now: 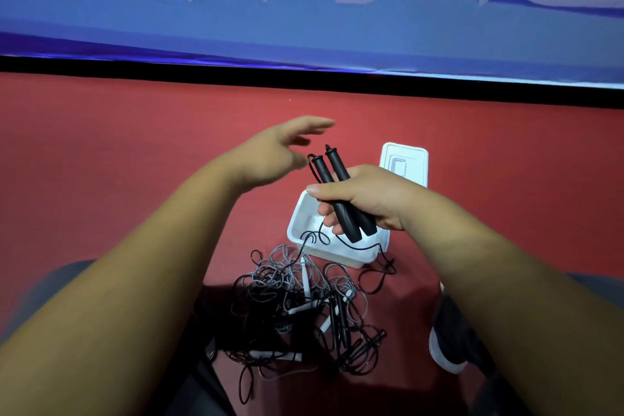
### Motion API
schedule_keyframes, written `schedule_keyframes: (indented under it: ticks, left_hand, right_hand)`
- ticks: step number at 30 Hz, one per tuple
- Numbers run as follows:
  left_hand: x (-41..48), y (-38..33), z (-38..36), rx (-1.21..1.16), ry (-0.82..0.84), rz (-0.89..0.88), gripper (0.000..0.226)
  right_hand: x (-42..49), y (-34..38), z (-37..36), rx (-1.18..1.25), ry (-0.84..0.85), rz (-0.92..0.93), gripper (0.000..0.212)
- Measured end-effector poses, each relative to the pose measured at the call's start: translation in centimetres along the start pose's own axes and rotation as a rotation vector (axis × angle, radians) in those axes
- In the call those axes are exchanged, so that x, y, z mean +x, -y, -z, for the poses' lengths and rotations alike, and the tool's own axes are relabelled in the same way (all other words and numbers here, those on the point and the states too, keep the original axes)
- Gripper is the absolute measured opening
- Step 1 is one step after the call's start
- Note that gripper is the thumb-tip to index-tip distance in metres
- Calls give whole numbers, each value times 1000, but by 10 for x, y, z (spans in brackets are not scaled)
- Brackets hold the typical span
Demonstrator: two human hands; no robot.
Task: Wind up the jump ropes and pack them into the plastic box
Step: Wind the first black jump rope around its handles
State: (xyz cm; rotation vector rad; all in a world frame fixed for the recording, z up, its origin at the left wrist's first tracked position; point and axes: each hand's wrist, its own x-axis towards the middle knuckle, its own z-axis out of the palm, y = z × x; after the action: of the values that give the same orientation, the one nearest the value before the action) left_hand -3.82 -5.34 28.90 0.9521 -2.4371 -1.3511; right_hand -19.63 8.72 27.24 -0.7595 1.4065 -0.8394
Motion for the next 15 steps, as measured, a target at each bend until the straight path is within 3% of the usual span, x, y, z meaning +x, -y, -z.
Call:
schedule_keyframes:
  ticks: [2,6,11,15]
  left_hand:
    - [-1,-3,0,-33,120,-96,61]
    - [4,2,-10,-71,44,-130,27]
    - [5,-6,-16,-201,-100,-54,29]
    - [5,-11,-16,-200,-217,-32,30]
  right_hand:
    - [-1,1,1,-24,12,1,37]
    - [-2,2,4,-45,29,-18,32]
    - [-1,1,7,44,19,-14,30]
    - [-5,6,6,-4,-84,57,35]
